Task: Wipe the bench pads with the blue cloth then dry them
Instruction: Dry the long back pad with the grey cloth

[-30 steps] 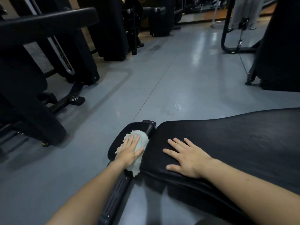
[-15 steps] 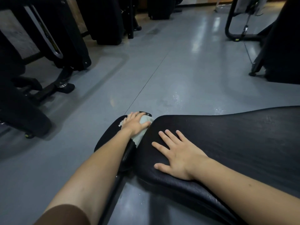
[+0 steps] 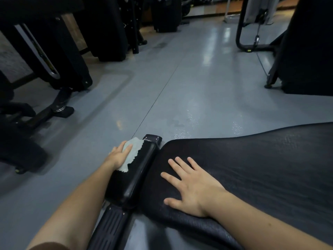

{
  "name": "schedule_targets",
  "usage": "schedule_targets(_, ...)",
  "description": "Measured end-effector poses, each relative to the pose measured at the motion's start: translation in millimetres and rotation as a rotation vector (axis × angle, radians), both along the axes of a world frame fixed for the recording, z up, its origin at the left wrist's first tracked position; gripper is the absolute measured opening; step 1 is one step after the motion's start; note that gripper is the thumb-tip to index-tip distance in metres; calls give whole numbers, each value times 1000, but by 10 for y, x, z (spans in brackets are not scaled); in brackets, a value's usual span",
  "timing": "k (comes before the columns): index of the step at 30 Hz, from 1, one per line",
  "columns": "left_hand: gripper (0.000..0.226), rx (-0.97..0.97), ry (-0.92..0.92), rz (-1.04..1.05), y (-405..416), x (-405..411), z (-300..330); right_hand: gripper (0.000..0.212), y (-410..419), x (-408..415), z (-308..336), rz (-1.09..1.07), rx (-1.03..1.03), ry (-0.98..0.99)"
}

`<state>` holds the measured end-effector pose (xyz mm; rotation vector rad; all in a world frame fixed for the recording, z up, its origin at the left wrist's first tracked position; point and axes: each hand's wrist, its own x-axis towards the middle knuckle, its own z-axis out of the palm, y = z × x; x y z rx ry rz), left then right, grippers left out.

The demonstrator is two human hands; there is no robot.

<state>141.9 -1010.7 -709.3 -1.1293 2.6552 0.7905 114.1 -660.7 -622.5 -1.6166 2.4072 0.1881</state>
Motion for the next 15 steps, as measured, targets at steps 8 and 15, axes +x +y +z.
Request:
schedule_targets(8, 81, 97, -31, 121, 38, 494, -30, 79, -22, 12, 20, -21, 39, 11)
schedule_targets(15, 70, 92, 11, 170, 395, 901, 102, 78, -18, 29, 50, -44, 51, 11)
